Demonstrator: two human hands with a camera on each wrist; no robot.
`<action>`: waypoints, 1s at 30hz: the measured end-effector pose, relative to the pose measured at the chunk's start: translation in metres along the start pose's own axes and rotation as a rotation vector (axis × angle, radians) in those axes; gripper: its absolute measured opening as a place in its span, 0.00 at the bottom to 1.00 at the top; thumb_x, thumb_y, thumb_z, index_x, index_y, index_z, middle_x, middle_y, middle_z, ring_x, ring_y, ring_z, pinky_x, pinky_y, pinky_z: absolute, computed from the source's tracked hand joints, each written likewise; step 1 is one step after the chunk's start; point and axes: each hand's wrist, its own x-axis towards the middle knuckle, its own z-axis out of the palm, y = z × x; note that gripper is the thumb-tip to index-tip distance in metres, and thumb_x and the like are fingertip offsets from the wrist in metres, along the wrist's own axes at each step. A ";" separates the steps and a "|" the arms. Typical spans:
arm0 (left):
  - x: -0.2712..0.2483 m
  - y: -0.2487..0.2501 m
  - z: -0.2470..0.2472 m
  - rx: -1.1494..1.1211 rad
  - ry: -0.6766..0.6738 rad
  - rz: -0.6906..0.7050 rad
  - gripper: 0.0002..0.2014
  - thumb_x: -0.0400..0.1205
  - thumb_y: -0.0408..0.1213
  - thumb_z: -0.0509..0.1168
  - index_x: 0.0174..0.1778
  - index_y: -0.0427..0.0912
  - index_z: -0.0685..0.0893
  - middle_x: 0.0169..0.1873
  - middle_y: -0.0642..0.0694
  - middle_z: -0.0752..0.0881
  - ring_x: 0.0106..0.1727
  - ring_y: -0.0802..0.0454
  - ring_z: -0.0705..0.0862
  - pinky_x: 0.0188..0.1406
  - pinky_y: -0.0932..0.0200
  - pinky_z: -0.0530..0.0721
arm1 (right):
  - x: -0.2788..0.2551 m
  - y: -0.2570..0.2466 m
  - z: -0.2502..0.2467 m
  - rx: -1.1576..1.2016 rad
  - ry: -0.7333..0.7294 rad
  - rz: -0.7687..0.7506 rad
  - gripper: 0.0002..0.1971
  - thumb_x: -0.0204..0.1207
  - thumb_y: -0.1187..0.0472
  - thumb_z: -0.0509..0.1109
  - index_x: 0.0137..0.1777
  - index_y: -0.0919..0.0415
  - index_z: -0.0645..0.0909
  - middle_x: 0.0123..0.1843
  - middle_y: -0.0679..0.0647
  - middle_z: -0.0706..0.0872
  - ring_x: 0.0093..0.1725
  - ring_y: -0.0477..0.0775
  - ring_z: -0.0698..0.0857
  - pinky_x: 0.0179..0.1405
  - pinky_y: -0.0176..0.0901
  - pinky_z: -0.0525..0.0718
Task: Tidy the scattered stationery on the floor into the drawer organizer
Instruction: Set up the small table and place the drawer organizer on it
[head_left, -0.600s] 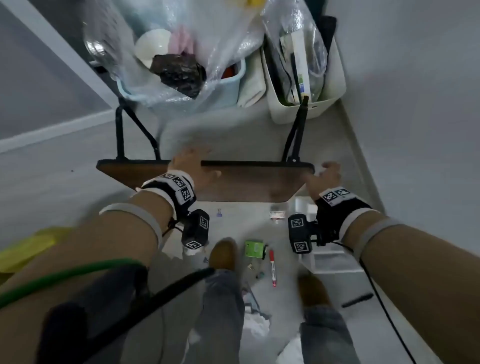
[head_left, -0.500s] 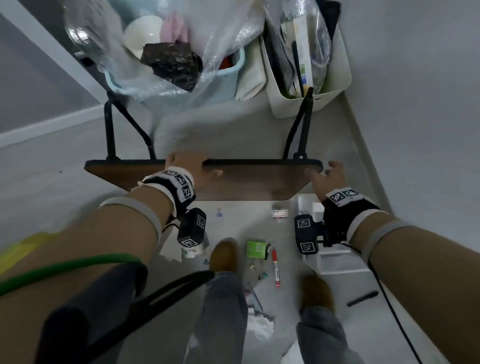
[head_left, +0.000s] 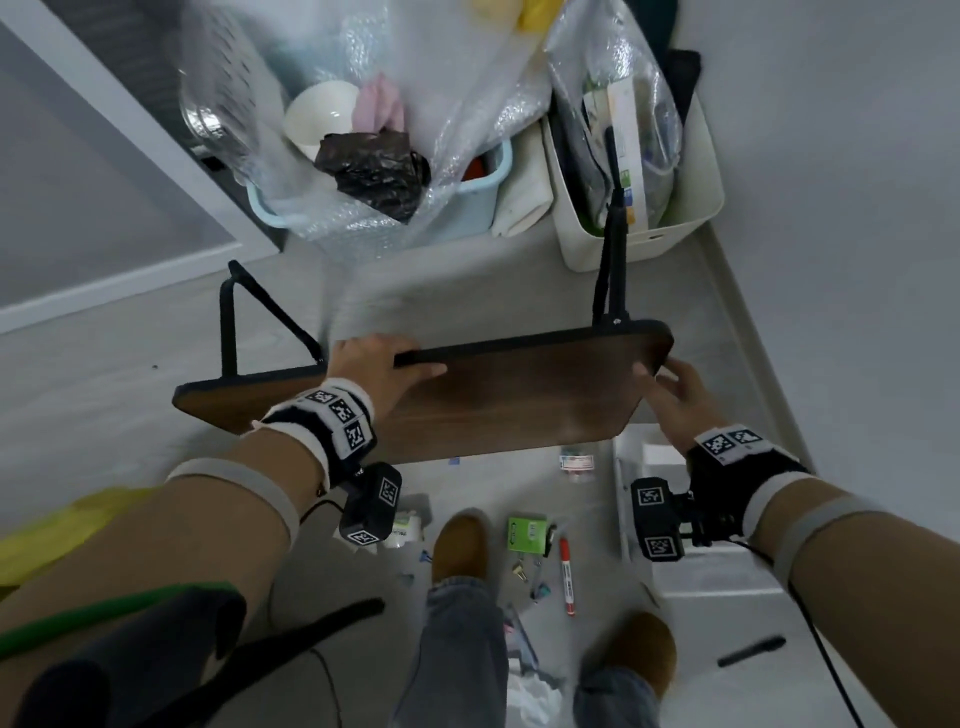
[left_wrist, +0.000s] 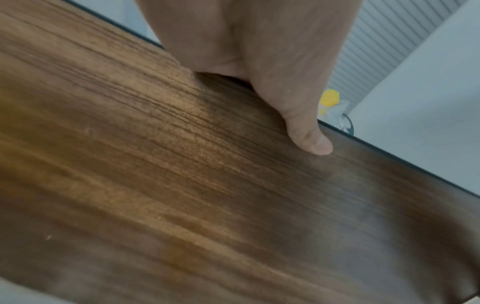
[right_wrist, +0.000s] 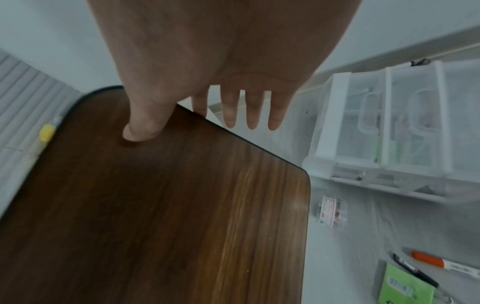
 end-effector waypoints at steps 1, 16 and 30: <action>-0.001 0.000 -0.009 -0.012 0.015 -0.016 0.28 0.72 0.71 0.63 0.55 0.53 0.87 0.50 0.46 0.90 0.54 0.42 0.86 0.60 0.48 0.82 | 0.001 -0.004 -0.002 0.007 -0.012 -0.007 0.33 0.80 0.44 0.66 0.81 0.57 0.65 0.78 0.59 0.75 0.75 0.59 0.75 0.60 0.42 0.70; 0.013 -0.083 -0.107 -0.260 0.122 -0.017 0.15 0.78 0.62 0.66 0.42 0.55 0.84 0.38 0.52 0.86 0.41 0.55 0.83 0.38 0.62 0.75 | -0.007 -0.061 0.031 0.030 0.002 0.017 0.46 0.56 0.13 0.53 0.48 0.53 0.86 0.56 0.62 0.89 0.56 0.65 0.87 0.66 0.64 0.81; 0.038 -0.098 -0.082 -0.319 0.630 -0.160 0.34 0.75 0.62 0.66 0.78 0.57 0.69 0.81 0.45 0.67 0.82 0.42 0.63 0.80 0.42 0.64 | -0.037 -0.125 0.080 0.087 0.136 -0.077 0.42 0.61 0.16 0.56 0.43 0.57 0.85 0.58 0.70 0.86 0.58 0.72 0.85 0.66 0.70 0.79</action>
